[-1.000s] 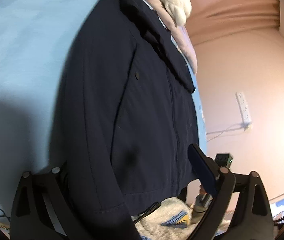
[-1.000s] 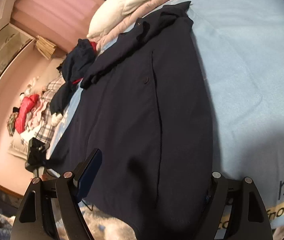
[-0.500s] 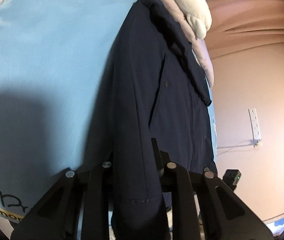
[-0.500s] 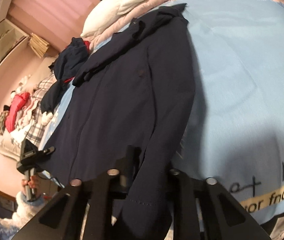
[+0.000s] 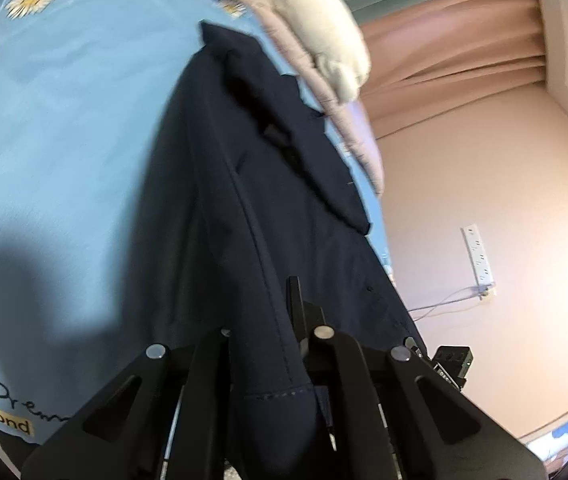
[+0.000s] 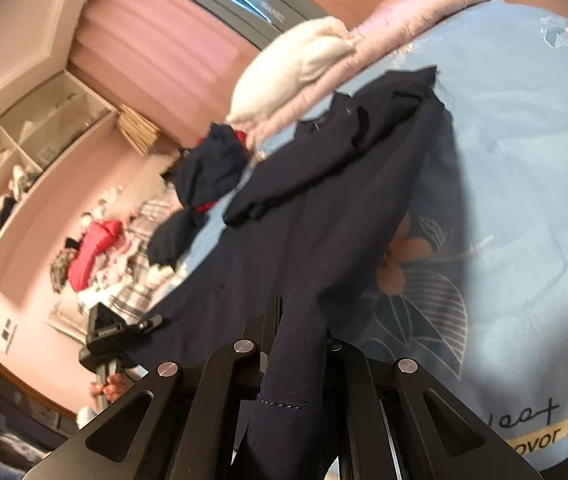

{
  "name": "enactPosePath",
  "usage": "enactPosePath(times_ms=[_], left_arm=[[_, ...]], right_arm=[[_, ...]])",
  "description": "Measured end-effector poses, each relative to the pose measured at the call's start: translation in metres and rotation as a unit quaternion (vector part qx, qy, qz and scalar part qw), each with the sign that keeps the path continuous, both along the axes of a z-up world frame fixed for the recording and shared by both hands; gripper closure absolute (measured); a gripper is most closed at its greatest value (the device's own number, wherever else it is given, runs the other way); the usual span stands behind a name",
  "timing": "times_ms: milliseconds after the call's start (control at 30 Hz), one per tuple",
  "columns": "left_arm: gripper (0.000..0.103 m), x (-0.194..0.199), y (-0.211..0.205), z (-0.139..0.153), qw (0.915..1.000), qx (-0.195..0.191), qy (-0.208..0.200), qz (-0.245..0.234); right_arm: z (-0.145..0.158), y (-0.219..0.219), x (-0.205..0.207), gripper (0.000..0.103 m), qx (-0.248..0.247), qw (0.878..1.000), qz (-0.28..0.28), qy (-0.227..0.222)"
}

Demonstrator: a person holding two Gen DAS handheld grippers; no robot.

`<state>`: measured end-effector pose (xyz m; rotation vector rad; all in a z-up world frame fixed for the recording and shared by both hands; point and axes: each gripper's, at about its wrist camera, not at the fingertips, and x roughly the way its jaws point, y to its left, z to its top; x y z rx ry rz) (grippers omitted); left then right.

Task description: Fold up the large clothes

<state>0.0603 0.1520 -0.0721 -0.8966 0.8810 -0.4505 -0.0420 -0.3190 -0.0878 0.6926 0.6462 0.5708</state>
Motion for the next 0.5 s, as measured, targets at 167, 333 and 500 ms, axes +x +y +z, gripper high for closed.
enactPosePath(times_ms=[167, 333, 500], left_arm=[[0.100, -0.006, -0.004, 0.011, 0.9996, -0.006, -0.027, -0.010], [0.100, -0.015, -0.004, 0.018, 0.9989, -0.012, -0.042, -0.018], [0.100, -0.024, -0.012, 0.038, 0.9975, -0.002, -0.064, -0.032]], right_arm=[[-0.005, -0.007, -0.002, 0.095, 0.048, 0.999, -0.009, -0.012], [-0.001, -0.015, -0.011, 0.095, 0.064, 0.998, -0.014, -0.025], [0.015, -0.019, -0.018, 0.095, 0.054, 0.997, -0.010, -0.047]])
